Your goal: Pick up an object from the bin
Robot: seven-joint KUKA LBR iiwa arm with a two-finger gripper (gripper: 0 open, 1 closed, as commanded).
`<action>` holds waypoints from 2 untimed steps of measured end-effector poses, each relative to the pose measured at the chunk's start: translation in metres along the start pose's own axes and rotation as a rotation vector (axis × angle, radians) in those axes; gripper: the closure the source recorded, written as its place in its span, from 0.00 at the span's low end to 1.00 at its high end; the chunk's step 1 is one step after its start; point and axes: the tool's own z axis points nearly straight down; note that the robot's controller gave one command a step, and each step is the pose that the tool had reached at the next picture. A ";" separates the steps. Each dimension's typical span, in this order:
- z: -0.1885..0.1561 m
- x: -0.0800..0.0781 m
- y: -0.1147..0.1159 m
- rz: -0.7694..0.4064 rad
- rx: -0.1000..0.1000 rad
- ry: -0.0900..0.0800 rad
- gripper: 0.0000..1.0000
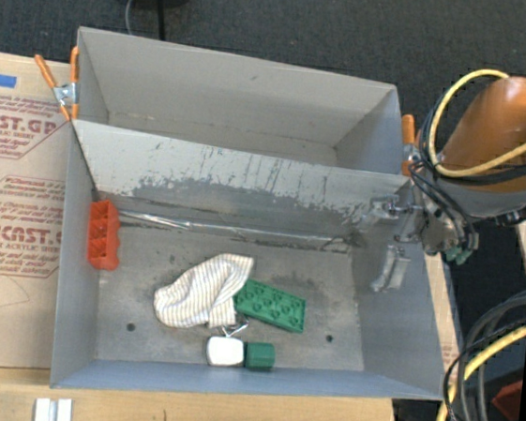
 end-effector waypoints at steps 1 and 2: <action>-0.005 -0.002 0.000 -0.001 0.001 -0.008 0.00; 0.017 0.004 0.031 -0.039 0.005 -0.011 0.00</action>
Offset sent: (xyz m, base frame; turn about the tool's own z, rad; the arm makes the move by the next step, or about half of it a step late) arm -0.0202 0.1278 -0.0839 -0.1618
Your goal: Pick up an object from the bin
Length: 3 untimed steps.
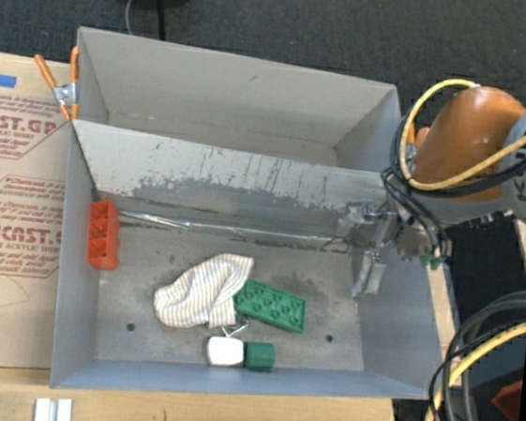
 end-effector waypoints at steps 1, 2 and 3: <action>0.038 -0.004 0.062 0.044 -0.004 0.002 0.00; 0.071 0.032 0.073 0.072 -0.005 -0.001 0.00; 0.092 0.052 0.083 -0.026 -0.002 0.004 0.00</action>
Offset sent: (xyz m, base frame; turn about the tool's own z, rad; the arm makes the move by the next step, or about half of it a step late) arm -0.0763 0.0494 -0.1017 -0.0354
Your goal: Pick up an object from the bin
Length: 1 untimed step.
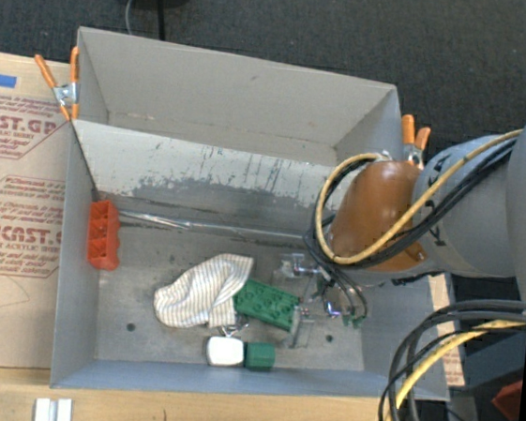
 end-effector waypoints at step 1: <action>0.018 -0.014 0.042 0.112 -0.006 -0.010 1.00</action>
Offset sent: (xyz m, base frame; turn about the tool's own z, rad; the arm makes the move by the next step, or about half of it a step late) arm 0.0000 0.0000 0.0000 0.0000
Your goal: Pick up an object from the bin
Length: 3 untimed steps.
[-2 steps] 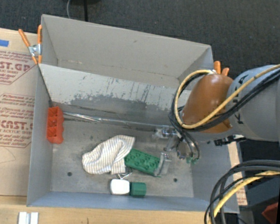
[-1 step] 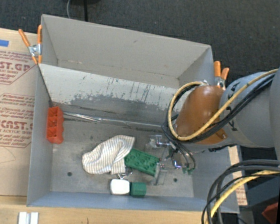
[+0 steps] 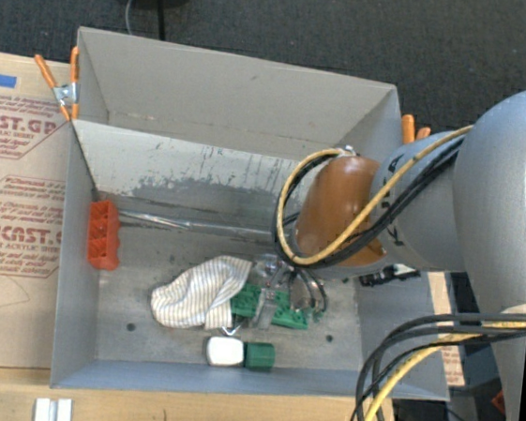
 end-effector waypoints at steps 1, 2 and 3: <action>0.000 0.000 0.000 0.000 0.000 0.000 1.00; -0.037 0.002 0.001 -0.040 0.002 0.011 1.00; -0.085 -0.002 0.013 -0.079 0.001 0.000 1.00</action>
Offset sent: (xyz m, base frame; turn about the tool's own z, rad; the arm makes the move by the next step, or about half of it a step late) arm 0.0013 0.0036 0.0788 -0.0773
